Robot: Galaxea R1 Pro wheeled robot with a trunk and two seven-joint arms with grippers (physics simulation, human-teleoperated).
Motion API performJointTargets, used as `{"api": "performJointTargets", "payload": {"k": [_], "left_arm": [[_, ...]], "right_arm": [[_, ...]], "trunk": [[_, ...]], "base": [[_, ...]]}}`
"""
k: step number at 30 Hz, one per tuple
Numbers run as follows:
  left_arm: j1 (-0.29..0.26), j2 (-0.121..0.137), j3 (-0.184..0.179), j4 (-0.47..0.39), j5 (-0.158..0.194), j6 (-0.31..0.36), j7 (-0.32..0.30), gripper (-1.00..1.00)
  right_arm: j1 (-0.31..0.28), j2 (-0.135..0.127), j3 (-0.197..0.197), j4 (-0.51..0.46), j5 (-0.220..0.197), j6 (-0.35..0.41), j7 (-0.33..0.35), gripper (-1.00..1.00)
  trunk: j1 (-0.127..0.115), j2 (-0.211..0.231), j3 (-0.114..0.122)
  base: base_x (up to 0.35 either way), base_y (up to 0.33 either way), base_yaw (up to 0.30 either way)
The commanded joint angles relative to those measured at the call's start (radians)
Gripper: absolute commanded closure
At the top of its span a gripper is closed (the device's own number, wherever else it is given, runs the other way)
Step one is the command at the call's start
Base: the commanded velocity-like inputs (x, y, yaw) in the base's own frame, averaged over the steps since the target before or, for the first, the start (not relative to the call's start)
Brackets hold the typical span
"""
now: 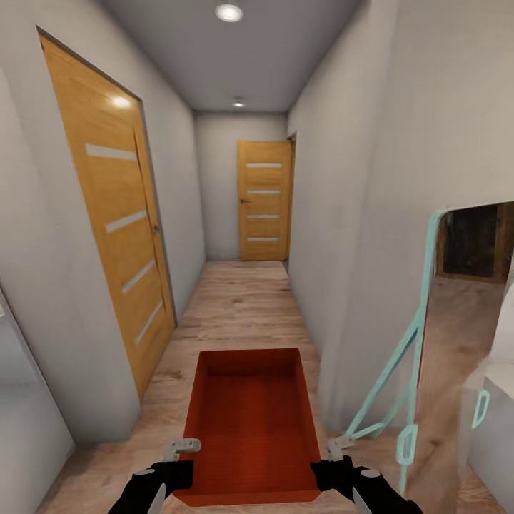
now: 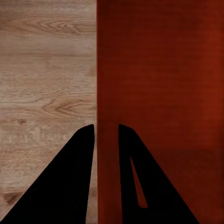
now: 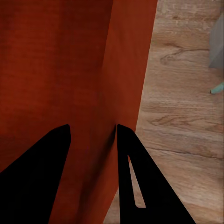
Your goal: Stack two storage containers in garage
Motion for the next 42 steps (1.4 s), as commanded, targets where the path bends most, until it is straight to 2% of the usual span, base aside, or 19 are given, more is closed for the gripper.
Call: {"api": "performJointTargets", "payload": {"k": [1, 24, 42], "left_arm": [[0.000, 0.024, 0.008, -0.001, -0.028, 0.006, 0.019, 1.00], [0.000, 0.024, 0.008, 0.000, -0.028, 0.006, 0.019, 1.00], [0.000, 0.024, 0.008, 0.000, -0.028, 0.006, 0.019, 1.00]], "right_arm": [[0.000, -0.001, 0.024, -0.004, -0.011, -0.012, 0.079, 1.00], [0.000, -0.001, 0.024, -0.004, -0.010, -0.012, 0.079, 1.00], [0.000, -0.001, 0.024, -0.004, -0.010, -0.012, 0.079, 1.00]], "trunk": [[0.001, -0.001, -0.002], [0.001, -0.001, -0.003], [0.001, -0.001, -0.003]], "base": [[0.292, 0.191, -0.142], [0.292, 0.189, -0.009], [0.322, 0.018, 0.000]]}}
